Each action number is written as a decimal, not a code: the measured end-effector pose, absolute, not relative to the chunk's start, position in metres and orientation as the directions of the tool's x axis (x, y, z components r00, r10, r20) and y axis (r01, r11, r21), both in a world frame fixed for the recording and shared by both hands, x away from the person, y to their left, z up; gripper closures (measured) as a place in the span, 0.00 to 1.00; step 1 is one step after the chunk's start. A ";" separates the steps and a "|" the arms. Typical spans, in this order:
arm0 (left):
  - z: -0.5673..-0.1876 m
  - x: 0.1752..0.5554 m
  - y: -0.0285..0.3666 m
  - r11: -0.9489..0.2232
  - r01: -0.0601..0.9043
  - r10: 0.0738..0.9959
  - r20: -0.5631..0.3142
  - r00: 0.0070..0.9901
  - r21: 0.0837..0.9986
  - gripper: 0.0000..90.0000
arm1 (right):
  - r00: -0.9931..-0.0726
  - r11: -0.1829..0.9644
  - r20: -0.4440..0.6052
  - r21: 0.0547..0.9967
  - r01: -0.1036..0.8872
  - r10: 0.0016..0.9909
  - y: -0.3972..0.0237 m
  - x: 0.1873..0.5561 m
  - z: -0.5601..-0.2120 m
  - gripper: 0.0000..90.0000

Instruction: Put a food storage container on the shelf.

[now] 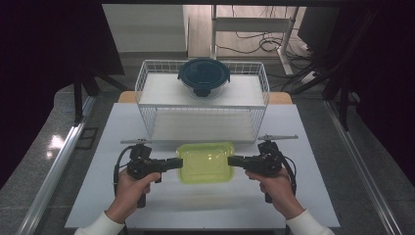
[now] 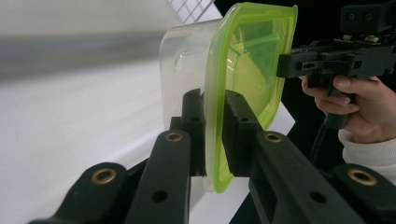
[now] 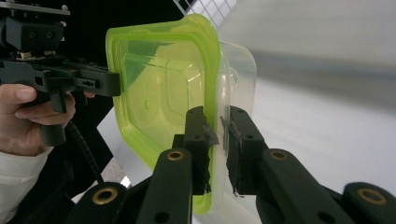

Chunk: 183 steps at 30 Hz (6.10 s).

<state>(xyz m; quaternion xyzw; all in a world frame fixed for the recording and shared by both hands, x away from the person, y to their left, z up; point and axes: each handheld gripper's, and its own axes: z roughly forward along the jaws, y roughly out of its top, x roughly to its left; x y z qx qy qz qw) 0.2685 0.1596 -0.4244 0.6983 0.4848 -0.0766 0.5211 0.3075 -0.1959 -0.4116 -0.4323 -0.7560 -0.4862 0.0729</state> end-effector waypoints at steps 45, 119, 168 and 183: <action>-0.324 0.323 0.174 0.031 0.631 0.606 -0.517 0.604 0.775 0.90 | -0.691 0.136 0.414 0.794 0.592 0.592 -0.179 0.354 -0.305 0.88; -0.284 0.496 0.194 0.241 0.764 0.543 -0.735 0.405 0.599 0.81 | -0.437 -0.133 0.671 0.621 0.772 0.599 -0.158 0.521 -0.265 0.81; -0.419 0.274 0.196 -0.139 0.582 0.727 -0.317 0.609 0.801 0.28 | -0.661 0.195 0.256 0.827 0.528 0.706 -0.257 0.315 -0.377 0.28; -0.467 0.257 0.191 -0.196 0.627 0.766 -0.282 0.578 0.754 0.28 | -0.636 0.280 0.244 0.743 0.608 0.733 -0.270 0.284 -0.451 0.28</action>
